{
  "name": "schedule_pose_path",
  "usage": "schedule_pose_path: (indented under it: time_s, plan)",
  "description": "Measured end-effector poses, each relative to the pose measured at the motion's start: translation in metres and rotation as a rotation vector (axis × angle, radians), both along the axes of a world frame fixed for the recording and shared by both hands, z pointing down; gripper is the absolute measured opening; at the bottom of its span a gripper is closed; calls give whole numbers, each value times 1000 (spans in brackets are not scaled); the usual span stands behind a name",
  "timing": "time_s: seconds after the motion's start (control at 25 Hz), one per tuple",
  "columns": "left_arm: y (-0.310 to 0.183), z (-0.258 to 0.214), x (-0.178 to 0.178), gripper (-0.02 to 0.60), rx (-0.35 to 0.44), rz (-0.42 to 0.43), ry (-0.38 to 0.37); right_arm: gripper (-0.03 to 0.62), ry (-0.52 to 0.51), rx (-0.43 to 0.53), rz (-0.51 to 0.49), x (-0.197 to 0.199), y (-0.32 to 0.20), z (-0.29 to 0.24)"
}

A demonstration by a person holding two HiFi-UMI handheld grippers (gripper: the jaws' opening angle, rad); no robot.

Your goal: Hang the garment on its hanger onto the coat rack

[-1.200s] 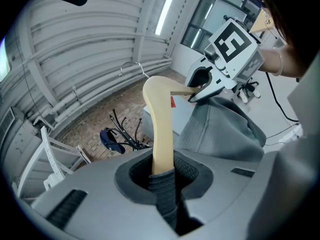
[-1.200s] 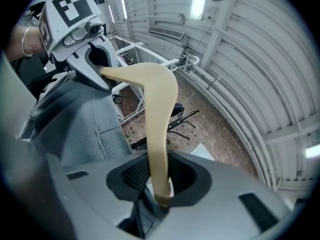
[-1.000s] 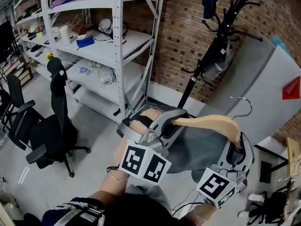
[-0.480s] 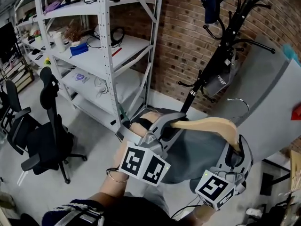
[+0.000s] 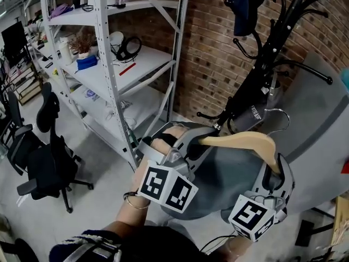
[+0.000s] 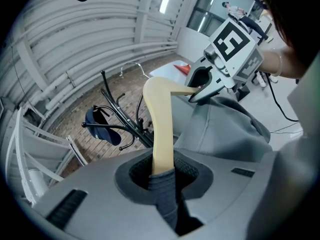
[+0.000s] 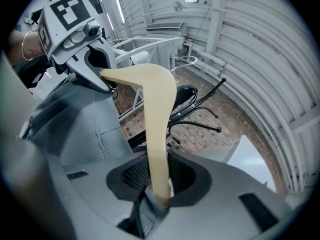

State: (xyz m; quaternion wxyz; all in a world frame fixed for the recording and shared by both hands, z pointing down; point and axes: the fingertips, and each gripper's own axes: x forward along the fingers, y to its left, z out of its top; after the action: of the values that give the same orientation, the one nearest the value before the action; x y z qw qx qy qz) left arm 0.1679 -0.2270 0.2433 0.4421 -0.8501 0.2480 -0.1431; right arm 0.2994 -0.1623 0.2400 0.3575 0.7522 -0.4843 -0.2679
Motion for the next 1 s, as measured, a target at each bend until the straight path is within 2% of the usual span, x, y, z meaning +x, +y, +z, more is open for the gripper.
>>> schedule_pose_path:
  time_s: [0.52,1.0]
  plan:
    - [-86,-3,55,52,4,-41,-6,95,-1,12,-30,55,-90,-5]
    - [-168,24,95,52,-39,-21,-76,95,-51,-58,8,95,-170,27]
